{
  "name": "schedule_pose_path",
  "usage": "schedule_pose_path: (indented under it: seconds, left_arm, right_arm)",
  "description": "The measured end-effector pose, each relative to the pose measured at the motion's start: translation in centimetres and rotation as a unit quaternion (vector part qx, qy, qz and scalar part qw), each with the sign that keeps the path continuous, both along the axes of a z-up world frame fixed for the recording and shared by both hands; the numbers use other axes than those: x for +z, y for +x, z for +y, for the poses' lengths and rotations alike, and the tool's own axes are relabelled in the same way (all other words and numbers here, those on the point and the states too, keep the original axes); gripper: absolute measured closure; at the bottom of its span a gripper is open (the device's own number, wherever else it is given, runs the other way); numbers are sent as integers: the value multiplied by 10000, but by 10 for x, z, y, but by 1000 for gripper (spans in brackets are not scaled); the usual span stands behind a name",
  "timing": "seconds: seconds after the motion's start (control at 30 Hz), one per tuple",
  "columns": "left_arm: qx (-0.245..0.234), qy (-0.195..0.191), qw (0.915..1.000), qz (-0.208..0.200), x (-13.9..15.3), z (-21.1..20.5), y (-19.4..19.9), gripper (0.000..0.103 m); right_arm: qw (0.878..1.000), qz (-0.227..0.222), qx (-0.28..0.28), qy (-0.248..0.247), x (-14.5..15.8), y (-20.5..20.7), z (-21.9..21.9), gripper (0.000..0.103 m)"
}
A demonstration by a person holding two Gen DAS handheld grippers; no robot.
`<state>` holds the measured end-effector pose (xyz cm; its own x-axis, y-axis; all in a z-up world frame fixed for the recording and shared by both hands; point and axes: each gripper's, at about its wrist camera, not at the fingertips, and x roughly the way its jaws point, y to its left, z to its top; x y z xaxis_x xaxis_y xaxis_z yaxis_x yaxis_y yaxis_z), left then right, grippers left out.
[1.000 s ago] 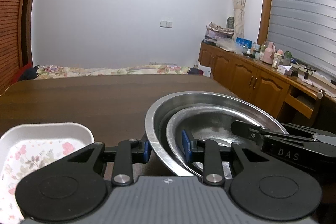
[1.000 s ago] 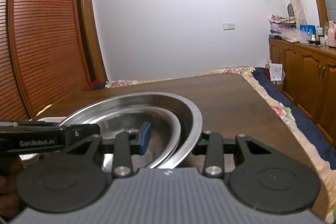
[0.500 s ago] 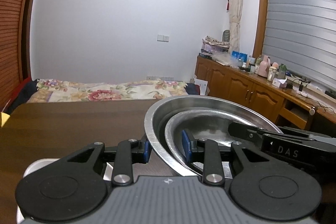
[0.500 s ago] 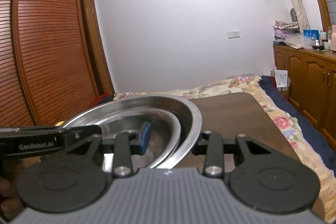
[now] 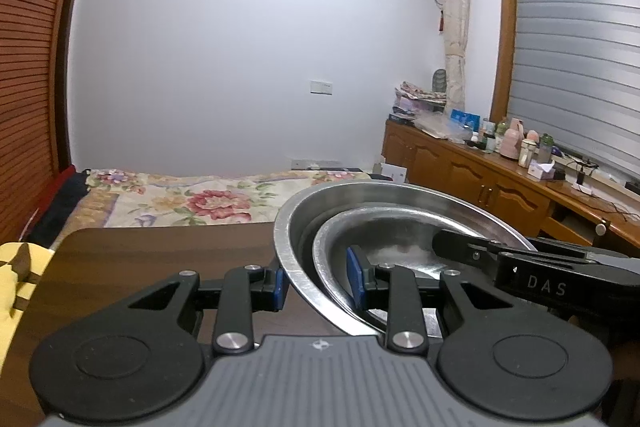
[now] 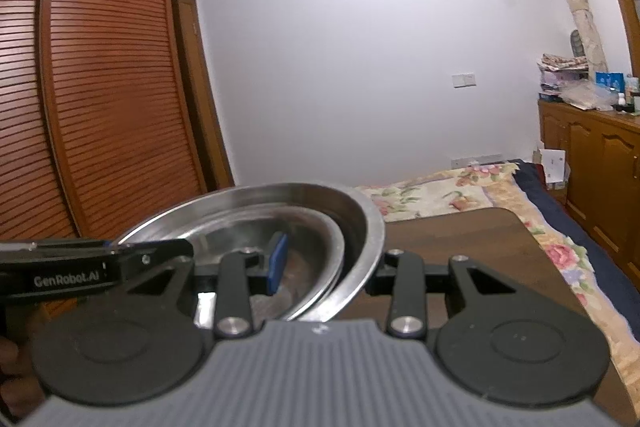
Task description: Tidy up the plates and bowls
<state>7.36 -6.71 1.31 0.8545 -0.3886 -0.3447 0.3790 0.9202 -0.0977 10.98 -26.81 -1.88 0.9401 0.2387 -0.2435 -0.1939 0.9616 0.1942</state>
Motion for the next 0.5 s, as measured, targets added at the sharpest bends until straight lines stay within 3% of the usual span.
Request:
schedule_pose_path:
  seconds: [0.5]
  left_arm:
    - [459, 79, 9989, 88, -4, 51, -8, 72]
  right_arm:
    - [9982, 65, 585, -72, -3, 4, 42, 64]
